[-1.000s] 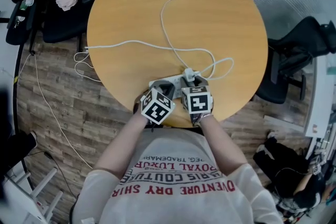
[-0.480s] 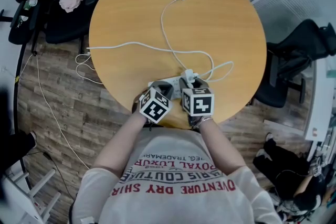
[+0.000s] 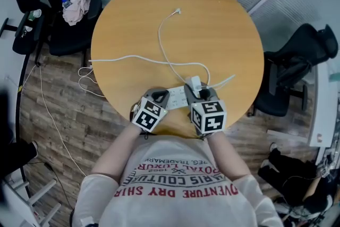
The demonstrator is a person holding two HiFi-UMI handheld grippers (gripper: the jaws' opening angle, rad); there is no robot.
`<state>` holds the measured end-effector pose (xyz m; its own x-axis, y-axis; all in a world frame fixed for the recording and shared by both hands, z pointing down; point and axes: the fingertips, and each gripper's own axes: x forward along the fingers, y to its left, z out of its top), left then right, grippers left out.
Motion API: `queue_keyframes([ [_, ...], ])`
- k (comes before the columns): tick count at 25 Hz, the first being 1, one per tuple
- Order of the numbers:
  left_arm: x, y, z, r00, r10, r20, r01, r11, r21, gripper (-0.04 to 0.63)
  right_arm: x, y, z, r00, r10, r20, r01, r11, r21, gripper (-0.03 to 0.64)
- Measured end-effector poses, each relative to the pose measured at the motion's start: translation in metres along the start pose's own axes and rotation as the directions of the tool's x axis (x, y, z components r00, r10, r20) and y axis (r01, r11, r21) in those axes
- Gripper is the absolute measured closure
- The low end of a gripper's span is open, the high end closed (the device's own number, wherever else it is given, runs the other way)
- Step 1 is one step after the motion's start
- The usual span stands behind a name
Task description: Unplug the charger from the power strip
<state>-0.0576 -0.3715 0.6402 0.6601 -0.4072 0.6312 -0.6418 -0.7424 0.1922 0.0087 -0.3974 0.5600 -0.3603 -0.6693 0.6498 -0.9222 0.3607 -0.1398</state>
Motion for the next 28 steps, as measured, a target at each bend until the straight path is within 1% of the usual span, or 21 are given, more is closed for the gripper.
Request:
queue_keyframes([
  [1, -0.007, 0.002, 0.014, 0.999, 0.015, 0.047, -0.015, 1.000, 0.007, 0.561, -0.005, -0.001, 0.007, 1.000, 0.004, 0.020, -0.003, 1.000, -0.006, 0.462],
  [3, -0.024, 0.005, 0.045, 0.988, 0.047, 0.145, -0.050, 0.999, 0.015, 0.561, -0.013, -0.001, 0.020, 0.998, 0.013, 0.059, -0.012, 1.000, -0.015, 0.462],
  [6, -0.049, 0.011, 0.084, 0.960, 0.088, 0.265, -0.093, 0.996, 0.008, 0.561, -0.025, -0.001, 0.040, 0.992, 0.030, 0.120, -0.027, 0.999, -0.022, 0.462],
  [8, -0.066, 0.015, 0.108, 0.936, 0.111, 0.334, -0.115, 0.993, -0.007, 0.561, -0.033, 0.000, 0.056, 0.985, 0.039, 0.166, -0.034, 0.999, -0.030, 0.462],
  [11, -0.095, 0.021, 0.143, 0.891, 0.149, 0.428, -0.152, 0.988, -0.027, 0.561, -0.047, 0.002, 0.080, 0.971, 0.052, 0.232, -0.041, 0.998, -0.051, 0.462],
  [15, -0.141, 0.027, 0.184, 0.815, 0.189, 0.547, -0.192, 0.980, -0.051, 0.561, -0.066, 0.007, 0.112, 0.945, 0.068, 0.321, -0.047, 0.996, -0.072, 0.462],
  [18, -0.175, 0.028, 0.207, 0.760, 0.202, 0.618, -0.212, 0.976, -0.057, 0.561, -0.083, 0.012, 0.135, 0.913, 0.078, 0.400, -0.045, 0.995, -0.089, 0.462],
  [20, -0.193, 0.027, 0.216, 0.735, 0.196, 0.649, -0.224, 0.974, -0.041, 0.561, -0.093, 0.015, 0.146, 0.889, 0.084, 0.450, -0.044, 0.994, -0.099, 0.462],
  [22, -0.207, 0.026, 0.221, 0.720, 0.194, 0.666, -0.249, 0.968, -0.014, 0.561, -0.100, 0.018, 0.152, 0.873, 0.092, 0.479, -0.053, 0.994, -0.095, 0.462],
  [24, -0.216, 0.026, 0.223, 0.708, 0.201, 0.677, -0.278, 0.961, 0.005, 0.561, -0.104, 0.020, 0.155, 0.867, 0.102, 0.488, -0.075, 0.994, -0.075, 0.462],
  [26, -0.219, 0.025, 0.223, 0.704, 0.203, 0.681, -0.280, 0.960, 0.004, 0.561, -0.104, 0.021, 0.155, 0.865, 0.106, 0.491, -0.087, 0.994, -0.062, 0.462],
  [28, -0.219, 0.025, 0.221, 0.705, 0.197, 0.681, -0.263, 0.965, -0.007, 0.561, -0.103, 0.022, 0.155, 0.867, 0.105, 0.488, -0.083, 0.994, -0.066, 0.462],
])
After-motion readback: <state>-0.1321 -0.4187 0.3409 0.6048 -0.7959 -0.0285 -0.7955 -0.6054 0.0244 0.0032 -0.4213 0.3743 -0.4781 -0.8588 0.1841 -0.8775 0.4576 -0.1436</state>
